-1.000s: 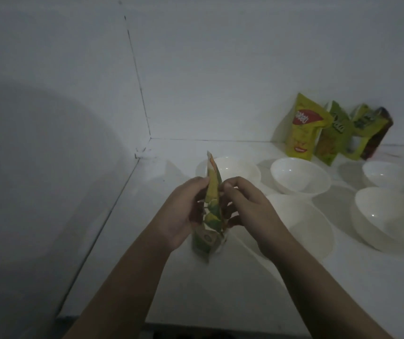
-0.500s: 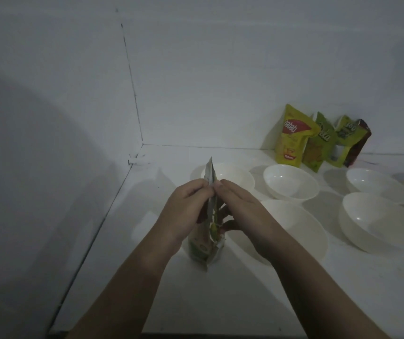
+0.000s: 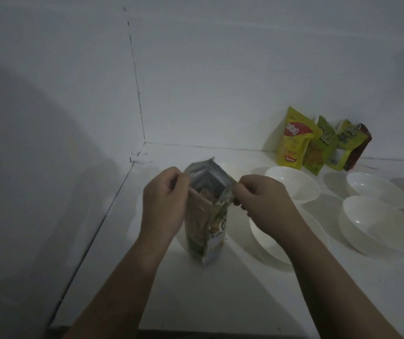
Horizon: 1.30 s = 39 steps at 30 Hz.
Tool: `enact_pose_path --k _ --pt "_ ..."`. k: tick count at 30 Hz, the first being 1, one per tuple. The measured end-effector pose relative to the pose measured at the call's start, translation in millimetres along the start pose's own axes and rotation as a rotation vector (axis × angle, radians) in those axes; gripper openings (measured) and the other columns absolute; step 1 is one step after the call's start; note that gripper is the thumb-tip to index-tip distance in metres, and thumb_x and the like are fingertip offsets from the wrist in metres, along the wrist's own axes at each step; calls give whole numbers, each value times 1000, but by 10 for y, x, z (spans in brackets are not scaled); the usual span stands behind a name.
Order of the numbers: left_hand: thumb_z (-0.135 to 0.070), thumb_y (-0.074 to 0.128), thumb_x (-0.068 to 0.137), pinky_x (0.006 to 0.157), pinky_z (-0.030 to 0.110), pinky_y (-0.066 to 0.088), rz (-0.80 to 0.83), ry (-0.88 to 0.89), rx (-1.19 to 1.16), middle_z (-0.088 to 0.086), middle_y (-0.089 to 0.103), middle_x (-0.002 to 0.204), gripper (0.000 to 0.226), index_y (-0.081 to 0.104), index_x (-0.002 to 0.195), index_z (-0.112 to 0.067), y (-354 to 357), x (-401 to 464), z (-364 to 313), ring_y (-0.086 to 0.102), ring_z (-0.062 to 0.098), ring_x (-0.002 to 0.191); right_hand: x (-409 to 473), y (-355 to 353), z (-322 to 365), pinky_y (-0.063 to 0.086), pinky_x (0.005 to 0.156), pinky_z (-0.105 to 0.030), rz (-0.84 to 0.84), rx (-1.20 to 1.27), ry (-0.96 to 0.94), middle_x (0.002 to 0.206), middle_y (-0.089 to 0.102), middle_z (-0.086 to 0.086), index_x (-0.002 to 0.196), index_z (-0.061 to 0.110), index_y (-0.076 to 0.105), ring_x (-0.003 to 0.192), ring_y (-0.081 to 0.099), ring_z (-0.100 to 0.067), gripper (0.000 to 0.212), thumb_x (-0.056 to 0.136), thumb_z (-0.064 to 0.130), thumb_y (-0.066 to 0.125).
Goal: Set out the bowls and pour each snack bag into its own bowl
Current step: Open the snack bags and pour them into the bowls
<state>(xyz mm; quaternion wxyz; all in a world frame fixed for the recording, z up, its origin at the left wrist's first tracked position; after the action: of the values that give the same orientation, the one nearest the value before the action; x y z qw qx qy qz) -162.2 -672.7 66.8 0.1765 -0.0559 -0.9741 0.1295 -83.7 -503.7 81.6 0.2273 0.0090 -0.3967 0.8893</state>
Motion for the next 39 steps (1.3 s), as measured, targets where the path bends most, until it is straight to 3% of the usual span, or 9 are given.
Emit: enact_pose_path --k 3,10,13,16,19,21,24,30,39 --pt "-21 51 91 46 20 25 -46 62 128 0 40 56 32 47 65 -3 -103 23 -21 31 7 51 -24 -92 -32 42 56 -37 -63 -80 -1 72 63 -24 75 -4 64 60 55 -30 33 90 23 52" --pt "-30 49 97 56 27 33 90 -6 -98 9 41 59 42 43 65 -5 95 -177 59 38 12 56 -59 -26 0 57 64 -57 -115 124 -58 63 53 -15 67 1 51 67 59 -37 36 78 35 44" --pt "-27 45 99 66 30 38 46 -165 -170 1 48 68 32 46 71 -11 115 -160 299 46 13 67 -72 -55 26 56 65 -58 -133 227 -68 55 44 2 57 17 43 59 49 -24 27 80 32 46" --pt "-30 46 99 82 35 41 169 -490 -114 -1 61 102 11 54 97 -22 251 -142 729 55 19 100 -105 -122 94 55 64 -59 -154 315 -111 63 49 -10 61 13 45 70 53 -39 29 82 33 46" --pt "-37 41 102 103 41 38 360 -792 -162 7 56 128 34 51 128 -17 396 -295 995 53 26 119 -136 -167 171 56 62 -58 -152 434 -174 70 48 -19 68 2 48 71 53 -42 34 85 31 49" --pt "-34 39 104 108 47 39 391 -830 -267 10 58 126 31 56 122 -15 431 -341 1010 55 31 119 -155 -154 233 56 62 -57 -113 484 -226 71 47 -21 71 -2 49 70 52 -40 39 85 34 49" --pt "-21 44 102 105 50 45 364 -851 -518 20 61 120 27 61 115 -5 501 -308 1010 59 37 112 -169 -139 291 52 59 -53 -88 497 -271 71 45 -22 72 -4 48 67 49 -39 39 89 32 48" --pt "-21 48 101 104 51 46 274 -1009 -774 20 61 127 31 60 122 0 588 -227 1125 58 36 119 -155 -184 290 35 54 -17 -71 452 -319 59 40 5 66 2 45 57 39 -8 32 94 16 47" --pt "3 38 97 86 37 52 131 -946 -740 21 65 108 31 57 122 7 598 -95 1181 61 32 101 -98 -183 184 41 56 -35 -120 372 -232 58 42 2 64 7 44 58 42 -13 33 93 22 47"
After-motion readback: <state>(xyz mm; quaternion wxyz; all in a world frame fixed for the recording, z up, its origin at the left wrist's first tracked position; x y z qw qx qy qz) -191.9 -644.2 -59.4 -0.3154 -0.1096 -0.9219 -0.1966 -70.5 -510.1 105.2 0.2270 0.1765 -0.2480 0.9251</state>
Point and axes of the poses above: each hand's wrist, its own x-axis towards the middle knuckle, its own y-axis out of the palm, z = x × y, the point moved 7 cm from there along x, towards the middle knuckle
